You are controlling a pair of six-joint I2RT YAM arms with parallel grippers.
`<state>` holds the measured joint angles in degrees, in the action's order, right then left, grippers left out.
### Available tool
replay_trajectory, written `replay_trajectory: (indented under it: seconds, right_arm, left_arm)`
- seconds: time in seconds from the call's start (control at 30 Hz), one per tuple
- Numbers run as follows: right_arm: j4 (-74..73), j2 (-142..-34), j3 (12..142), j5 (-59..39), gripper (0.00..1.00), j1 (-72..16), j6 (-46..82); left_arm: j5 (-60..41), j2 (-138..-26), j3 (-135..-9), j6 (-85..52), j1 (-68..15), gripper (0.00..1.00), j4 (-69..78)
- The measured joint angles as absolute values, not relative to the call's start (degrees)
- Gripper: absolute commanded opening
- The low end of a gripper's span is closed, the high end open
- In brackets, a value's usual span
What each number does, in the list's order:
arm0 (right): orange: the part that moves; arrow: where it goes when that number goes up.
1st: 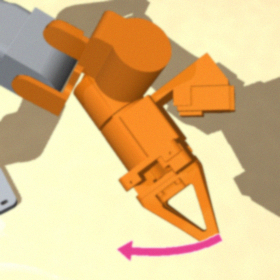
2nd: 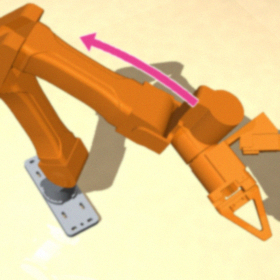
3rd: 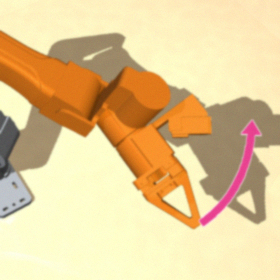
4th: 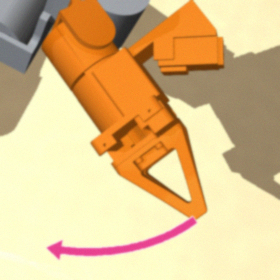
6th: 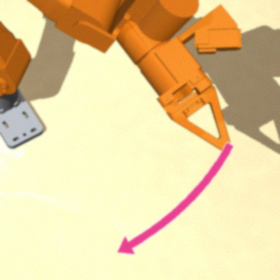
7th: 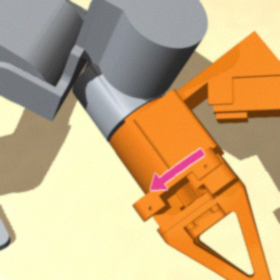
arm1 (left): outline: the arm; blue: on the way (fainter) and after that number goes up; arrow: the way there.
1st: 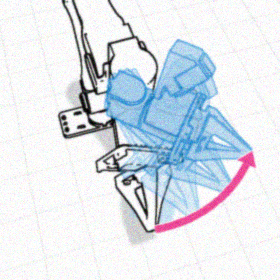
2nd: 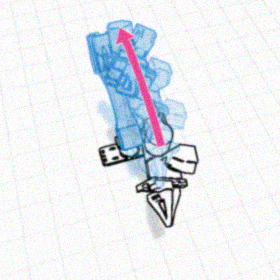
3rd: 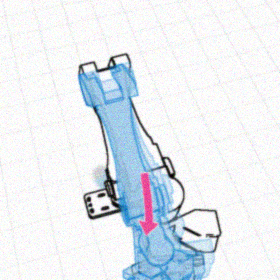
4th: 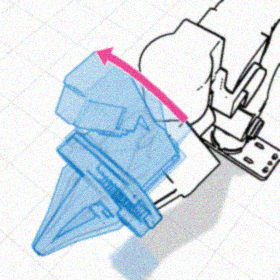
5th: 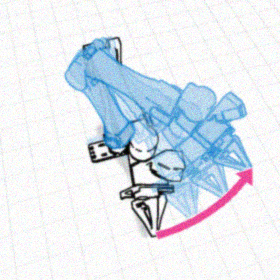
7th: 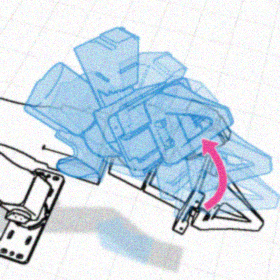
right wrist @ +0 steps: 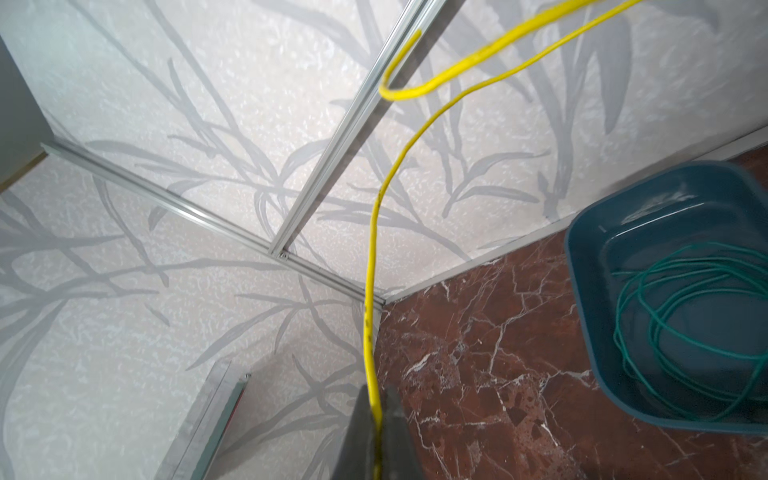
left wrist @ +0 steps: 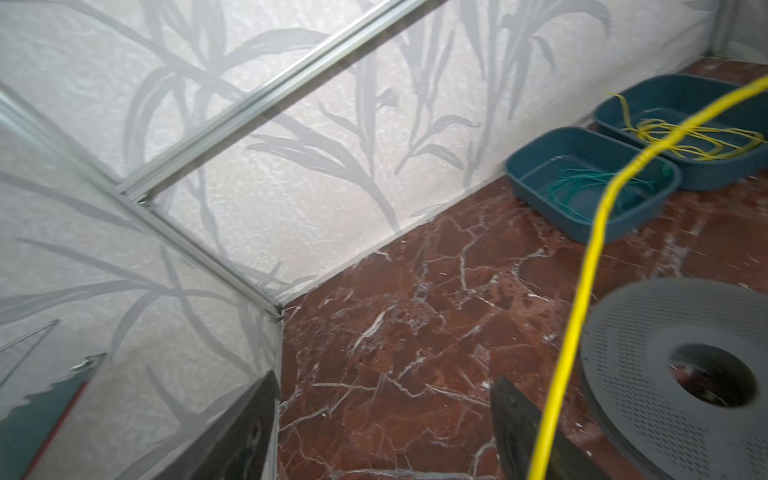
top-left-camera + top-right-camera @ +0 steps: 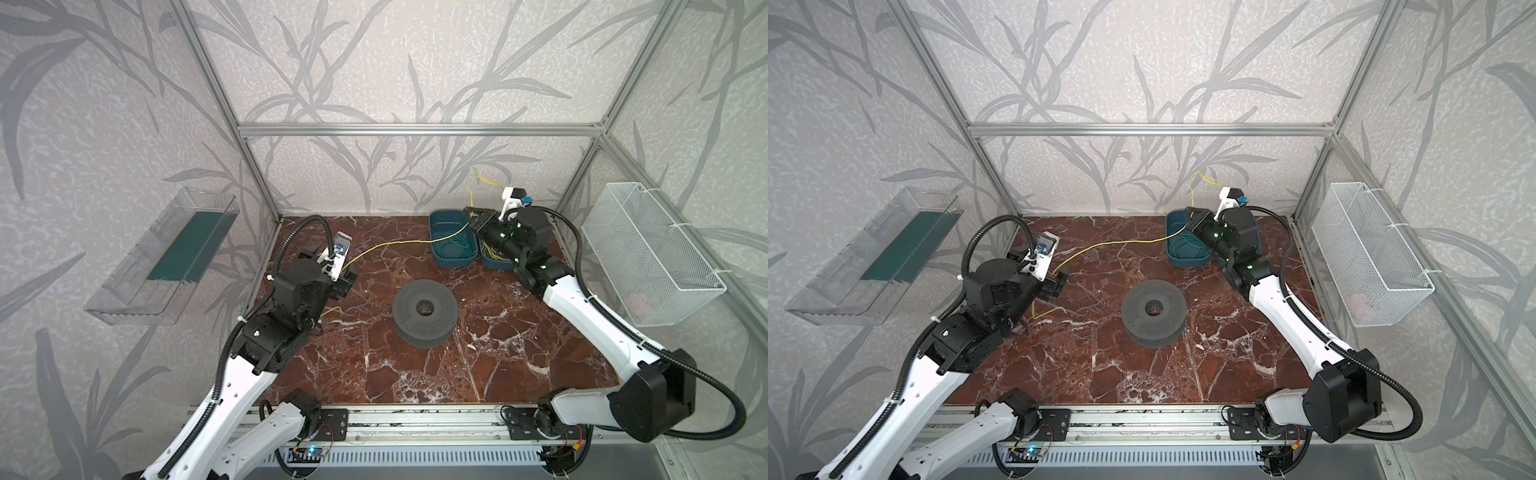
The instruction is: Wrap the cables
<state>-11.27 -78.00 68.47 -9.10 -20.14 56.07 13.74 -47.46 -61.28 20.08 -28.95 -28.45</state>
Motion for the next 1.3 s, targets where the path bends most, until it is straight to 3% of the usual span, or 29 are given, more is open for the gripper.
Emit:
replay_trajectory:
  seconds: [0.23, 0.6, 0.97, 1.07, 1.17, 1.3]
  right_arm:
    - [-12.4, -81.2, 76.1, -9.6, 0.0, -17.6, 58.2]
    - [-13.9, -85.8, 76.8, -12.1, 0.0, -21.4, 60.1]
    - [-13.8, -87.3, 77.0, -11.6, 0.0, -28.6, 58.2]
    - [-13.9, -87.4, 76.9, -11.5, 0.0, -29.9, 58.2]
    - [-14.7, -87.4, 76.4, -11.4, 0.0, -31.6, 58.2]
    - [-15.4, -87.3, 74.8, -11.4, 0.0, -33.6, 58.2]
  left_arm:
    - [1.4, -47.9, -57.8, 22.1, -29.6, 0.96, -33.4]
    - [-0.7, -43.8, -64.5, 24.2, -30.0, 0.99, -30.9]
    - [-0.9, -58.5, -71.3, 28.6, -41.0, 0.99, -21.1]
    - [-1.0, -63.5, -72.0, 30.1, -41.7, 0.94, -15.8]
    - [-1.1, -68.6, -72.1, 31.0, -41.7, 0.77, -11.0]
    - [-1.8, -74.2, -72.3, 31.2, -41.7, 0.62, -7.1]
